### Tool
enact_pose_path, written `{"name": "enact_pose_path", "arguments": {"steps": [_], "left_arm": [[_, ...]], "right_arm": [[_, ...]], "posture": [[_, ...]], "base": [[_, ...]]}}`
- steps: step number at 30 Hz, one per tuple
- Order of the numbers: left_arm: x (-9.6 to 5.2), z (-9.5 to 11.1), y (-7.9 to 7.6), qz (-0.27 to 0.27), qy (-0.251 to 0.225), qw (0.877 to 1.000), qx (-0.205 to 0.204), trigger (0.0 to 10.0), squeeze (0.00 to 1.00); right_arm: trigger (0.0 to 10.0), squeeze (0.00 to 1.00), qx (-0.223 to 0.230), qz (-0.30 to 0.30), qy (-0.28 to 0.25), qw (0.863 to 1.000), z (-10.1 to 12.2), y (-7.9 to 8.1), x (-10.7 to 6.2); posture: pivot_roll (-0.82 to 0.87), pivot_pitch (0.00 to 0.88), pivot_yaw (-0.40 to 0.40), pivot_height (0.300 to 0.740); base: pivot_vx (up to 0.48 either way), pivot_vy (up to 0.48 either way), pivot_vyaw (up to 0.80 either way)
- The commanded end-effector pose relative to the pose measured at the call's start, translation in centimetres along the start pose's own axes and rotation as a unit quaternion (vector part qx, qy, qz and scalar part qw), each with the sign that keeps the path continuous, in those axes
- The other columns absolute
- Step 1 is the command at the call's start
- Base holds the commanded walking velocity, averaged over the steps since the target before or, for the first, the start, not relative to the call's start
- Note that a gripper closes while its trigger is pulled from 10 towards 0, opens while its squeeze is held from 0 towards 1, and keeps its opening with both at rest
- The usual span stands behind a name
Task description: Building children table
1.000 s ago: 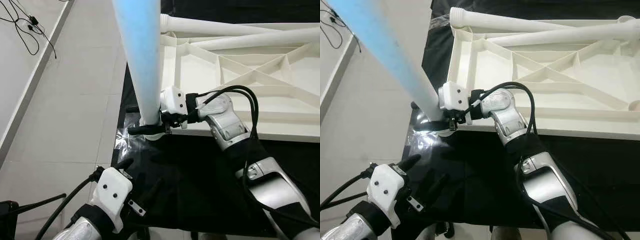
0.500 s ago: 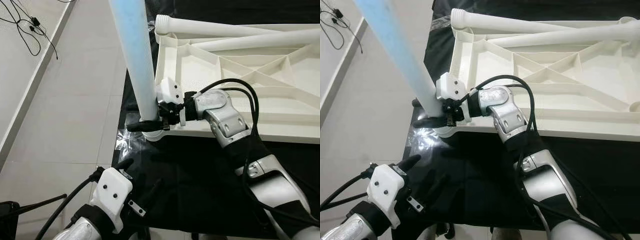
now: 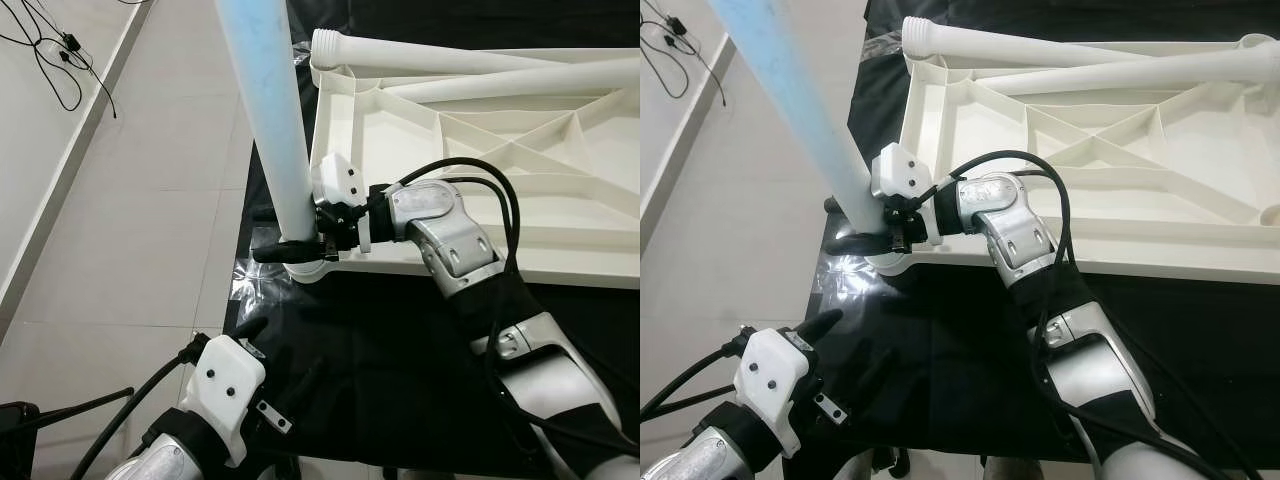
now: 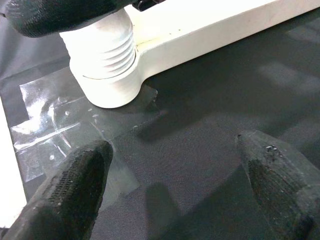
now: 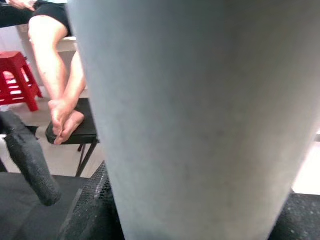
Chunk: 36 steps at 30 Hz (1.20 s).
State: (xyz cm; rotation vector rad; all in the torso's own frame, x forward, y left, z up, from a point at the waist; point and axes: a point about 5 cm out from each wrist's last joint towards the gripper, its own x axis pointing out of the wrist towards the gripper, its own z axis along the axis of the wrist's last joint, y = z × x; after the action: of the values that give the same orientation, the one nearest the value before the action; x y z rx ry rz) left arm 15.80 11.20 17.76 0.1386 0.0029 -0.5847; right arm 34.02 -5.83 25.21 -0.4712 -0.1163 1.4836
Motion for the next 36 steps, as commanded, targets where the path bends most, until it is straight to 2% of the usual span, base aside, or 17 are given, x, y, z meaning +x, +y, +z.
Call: {"name": "enact_pose_path", "arguments": {"steps": [1,4,5,6,9,10,11,15,16,20,23,26,28,31,33,35,36], "left_arm": [[-0.4,-0.1,-0.1,-0.001,0.008,1.000,0.000,10.0,0.00],[-0.5,-0.2,-0.2,-0.004,0.009,1.000,0.004,10.0,0.00],[-0.5,-0.2,-0.3,-0.001,0.009,1.000,0.005,10.0,0.00],[-0.5,-0.2,-0.3,-0.001,0.009,1.000,0.005,10.0,0.00],[-0.6,-0.1,-0.2,0.006,0.007,1.000,0.005,10.0,0.00],[-0.6,-0.1,-0.2,0.006,0.007,1.000,0.005,10.0,0.00],[-0.5,0.0,0.1,0.010,0.006,1.000,0.004,10.0,0.00],[-0.4,-0.1,0.0,0.003,0.008,1.000,0.014,10.0,0.00],[-0.4,-0.2,0.1,-0.002,0.010,1.000,0.021,10.0,0.00],[-0.3,-0.3,0.1,-0.010,0.010,0.999,0.032,10.0,0.00],[-0.1,-0.4,0.1,-0.007,0.009,0.999,0.034,10.0,0.00],[0.3,-0.5,0.6,-0.002,0.006,0.999,0.041,10.0,0.00],[0.3,-0.5,0.6,-0.002,0.006,0.999,0.041,10.0,0.00],[0.4,0.4,3.1,0.038,-0.011,0.997,0.060,10.0,0.00],[0.4,0.4,3.1,0.038,-0.011,0.997,0.060,10.0,0.00],[0.3,2.6,5.9,0.091,-0.053,0.992,0.063,10.0,0.00],[0.3,2.6,5.9,0.091,-0.053,0.992,0.063,10.0,0.00]], "right_arm": [[10.0,0.00,0.148,-0.029,0.121,0.981,-7.5,2.2,-1.1],[10.0,0.00,0.164,-0.143,0.112,0.970,-7.4,1.8,-1.2],[10.0,0.00,0.183,-0.252,0.075,0.947,-6.3,3.4,0.1],[10.0,0.00,0.183,-0.252,0.075,0.947,-6.3,3.4,0.1],[10.0,0.00,0.247,-0.441,0.028,0.862,-4.4,7.5,-0.3],[10.0,0.00,0.247,-0.441,0.028,0.862,-4.4,7.5,-0.3],[10.0,0.00,0.269,-0.464,0.013,0.844,-4.1,9.2,0.3],[10.0,0.00,0.229,-0.479,-0.009,0.848,-3.2,9.5,0.7],[10.0,0.00,0.187,-0.480,-0.026,0.857,-2.6,9.3,0.9],[10.0,0.00,0.124,-0.473,-0.043,0.871,-1.8,8.9,1.3],[10.0,0.00,0.113,-0.458,-0.056,0.880,-1.2,8.7,1.5],[10.0,0.00,0.104,-0.396,-0.102,0.907,0.4,8.1,1.8],[10.0,0.00,0.104,-0.396,-0.102,0.907,0.4,8.1,1.8],[10.0,0.00,0.070,-0.283,-0.111,0.950,0.2,6.5,1.4],[10.0,0.00,0.070,-0.283,-0.111,0.950,0.2,6.5,1.4],[10.0,0.00,0.044,-0.201,-0.098,0.974,-0.6,5.5,0.9],[10.0,0.00,0.044,-0.201,-0.098,0.974,-0.6,5.5,0.9]], "posture": [[0.05,0.430,0.092,0.740],[0.03,0.431,0.051,0.740],[0.04,0.420,0.046,0.740],[0.04,0.420,0.046,0.740],[0.05,0.429,0.057,0.740],[0.05,0.429,0.057,0.740],[0.04,0.442,0.069,0.740],[0.05,0.427,0.086,0.740],[0.04,0.419,0.088,0.740],[0.03,0.412,0.081,0.740],[0.03,0.406,0.079,0.740],[0.03,0.381,0.078,0.740],[0.03,0.381,0.078,0.740],[0.05,0.304,0.077,0.740],[0.05,0.304,0.077,0.740],[0.06,0.276,0.074,0.740],[0.06,0.276,0.074,0.740]], "base": [[0.000,0.000,0.00],[0.000,0.000,0.00],[0.000,0.000,0.00],[0.000,0.000,0.00],[0.000,0.000,0.00],[0.000,0.000,0.00],[0.000,0.000,0.00],[0.000,0.000,0.00],[0.000,0.000,0.00],[0.000,0.000,0.00],[0.000,0.000,0.00],[0.000,0.000,0.00],[0.000,0.000,0.00],[0.000,0.000,0.00],[0.000,0.000,0.00],[0.000,0.000,0.00],[0.000,0.000,0.00]]}}
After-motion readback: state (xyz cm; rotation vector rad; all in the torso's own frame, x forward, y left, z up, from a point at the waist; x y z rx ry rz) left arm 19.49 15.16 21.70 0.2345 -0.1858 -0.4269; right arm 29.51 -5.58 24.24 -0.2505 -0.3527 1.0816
